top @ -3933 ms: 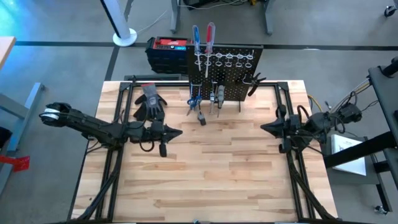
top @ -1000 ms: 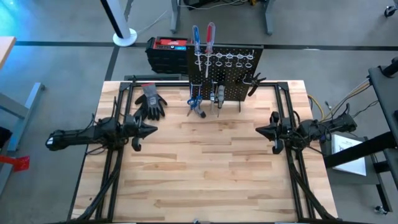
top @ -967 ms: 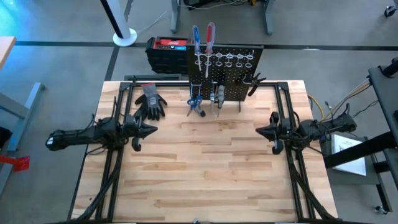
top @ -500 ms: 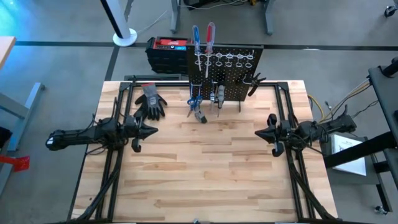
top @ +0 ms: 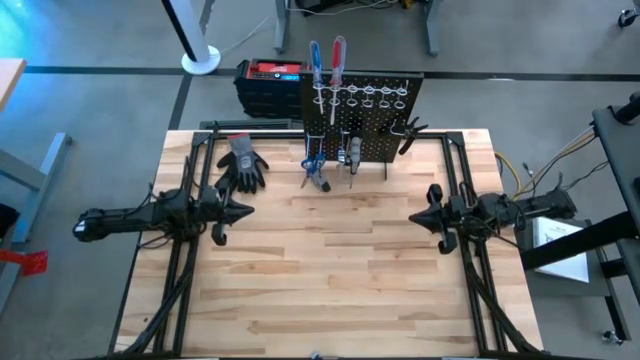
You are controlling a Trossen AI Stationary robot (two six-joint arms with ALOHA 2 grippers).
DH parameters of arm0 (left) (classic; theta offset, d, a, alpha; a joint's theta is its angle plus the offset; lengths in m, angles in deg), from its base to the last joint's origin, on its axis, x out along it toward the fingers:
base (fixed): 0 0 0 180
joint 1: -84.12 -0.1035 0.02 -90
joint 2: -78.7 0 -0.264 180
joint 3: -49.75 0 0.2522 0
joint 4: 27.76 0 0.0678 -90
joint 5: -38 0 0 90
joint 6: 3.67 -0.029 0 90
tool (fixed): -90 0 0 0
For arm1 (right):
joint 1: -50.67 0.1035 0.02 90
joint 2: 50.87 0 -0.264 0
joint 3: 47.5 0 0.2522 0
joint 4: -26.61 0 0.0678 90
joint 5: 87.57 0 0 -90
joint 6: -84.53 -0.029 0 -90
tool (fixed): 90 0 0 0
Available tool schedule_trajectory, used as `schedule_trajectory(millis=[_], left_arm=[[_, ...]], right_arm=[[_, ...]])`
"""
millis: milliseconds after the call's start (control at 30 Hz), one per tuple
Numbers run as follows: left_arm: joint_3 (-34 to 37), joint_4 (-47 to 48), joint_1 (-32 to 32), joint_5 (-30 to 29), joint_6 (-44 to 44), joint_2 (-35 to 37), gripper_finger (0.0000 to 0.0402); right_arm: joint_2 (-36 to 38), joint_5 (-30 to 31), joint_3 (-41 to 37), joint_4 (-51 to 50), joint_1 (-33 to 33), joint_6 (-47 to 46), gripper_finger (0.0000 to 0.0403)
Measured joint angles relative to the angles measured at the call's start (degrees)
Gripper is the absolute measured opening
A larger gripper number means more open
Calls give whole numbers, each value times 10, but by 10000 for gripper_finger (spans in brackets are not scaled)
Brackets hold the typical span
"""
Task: Hang tools onto peg board
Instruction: Return to Home Position
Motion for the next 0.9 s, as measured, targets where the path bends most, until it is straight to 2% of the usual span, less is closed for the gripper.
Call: schedule_trajectory(millis=[167, 300, 900], left_arm=[[0, 2, 0, -3, -15, -9, 0], [0, 2, 0, -6, -20, -15, 0], [0, -1, 0, -12, -25, -118, 0]], right_arm=[[-2, 28, 0, 2, -29, -5, 0], [-8, 13, 0, 3, -49, -27, 0], [-8, 30, 0, -2, -50, 9, 0]])
